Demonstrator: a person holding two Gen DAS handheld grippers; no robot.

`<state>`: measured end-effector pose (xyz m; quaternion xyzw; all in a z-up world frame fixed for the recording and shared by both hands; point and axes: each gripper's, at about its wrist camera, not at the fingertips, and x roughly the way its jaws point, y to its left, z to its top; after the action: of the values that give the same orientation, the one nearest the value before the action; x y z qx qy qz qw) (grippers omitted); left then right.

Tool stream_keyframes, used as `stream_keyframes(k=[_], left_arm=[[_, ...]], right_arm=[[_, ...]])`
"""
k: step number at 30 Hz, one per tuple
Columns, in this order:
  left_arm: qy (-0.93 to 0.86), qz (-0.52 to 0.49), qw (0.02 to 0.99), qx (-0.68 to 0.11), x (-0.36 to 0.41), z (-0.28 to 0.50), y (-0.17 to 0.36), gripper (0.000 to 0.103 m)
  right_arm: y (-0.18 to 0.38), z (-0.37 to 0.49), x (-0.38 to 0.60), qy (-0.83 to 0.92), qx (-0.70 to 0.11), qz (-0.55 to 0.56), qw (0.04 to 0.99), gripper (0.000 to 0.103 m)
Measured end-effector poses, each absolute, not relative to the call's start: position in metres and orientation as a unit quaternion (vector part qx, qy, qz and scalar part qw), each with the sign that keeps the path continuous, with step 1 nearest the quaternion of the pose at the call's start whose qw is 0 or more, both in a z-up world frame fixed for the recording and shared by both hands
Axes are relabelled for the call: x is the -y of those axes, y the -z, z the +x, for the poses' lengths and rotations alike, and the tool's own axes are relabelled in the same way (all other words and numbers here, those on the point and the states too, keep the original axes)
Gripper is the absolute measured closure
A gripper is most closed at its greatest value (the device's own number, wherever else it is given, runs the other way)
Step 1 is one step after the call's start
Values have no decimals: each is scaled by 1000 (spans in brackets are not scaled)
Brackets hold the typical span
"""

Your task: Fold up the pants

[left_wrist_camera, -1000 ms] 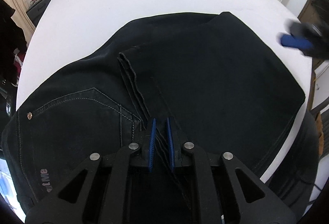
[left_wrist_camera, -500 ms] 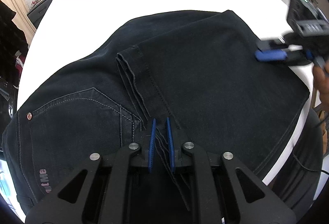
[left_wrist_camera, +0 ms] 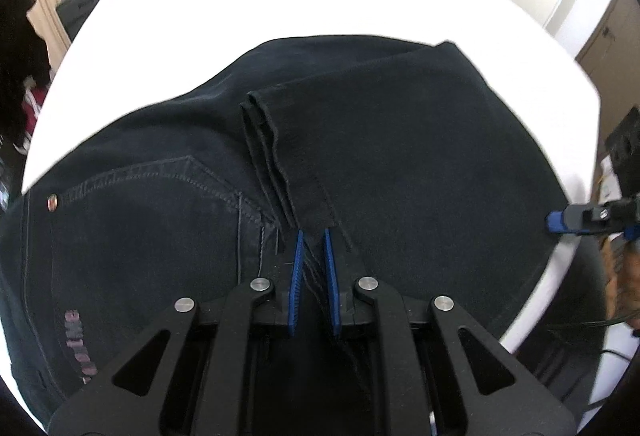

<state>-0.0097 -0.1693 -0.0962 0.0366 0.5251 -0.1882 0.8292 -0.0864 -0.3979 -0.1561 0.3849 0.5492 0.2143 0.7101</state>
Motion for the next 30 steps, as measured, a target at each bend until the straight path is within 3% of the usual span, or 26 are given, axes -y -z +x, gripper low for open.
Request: stream_keyframes(k=[7, 12, 19, 20, 22, 27, 29, 30], left_arm=[[139, 30, 841, -523, 113, -38, 76, 92], [106, 15, 856, -506, 69, -60, 54, 92], [57, -171, 849, -497, -51, -105, 56, 92], [46, -202, 844, -494, -70, -117, 60, 92], [35, -260, 836, -482, -102, -138, 68, 92], [5, -381, 796, -471, -157, -168, 89, 91], [8, -424, 778, -463, -167, -172, 97, 84], [12, -448, 768, -458, -172, -174, 101, 69]], right_arm=[[100, -72, 373, -247, -510, 345, 748, 64], [96, -26, 333, -295, -499, 350, 736, 60], [171, -1, 300, -275, -561, 377, 683, 47], [177, -6, 303, -268, -558, 379, 688, 59], [174, -18, 311, -270, -548, 389, 689, 65], [143, -41, 307, -274, -545, 354, 709, 44], [128, -38, 299, -293, -532, 356, 710, 44], [122, -33, 292, -304, -527, 355, 710, 44]])
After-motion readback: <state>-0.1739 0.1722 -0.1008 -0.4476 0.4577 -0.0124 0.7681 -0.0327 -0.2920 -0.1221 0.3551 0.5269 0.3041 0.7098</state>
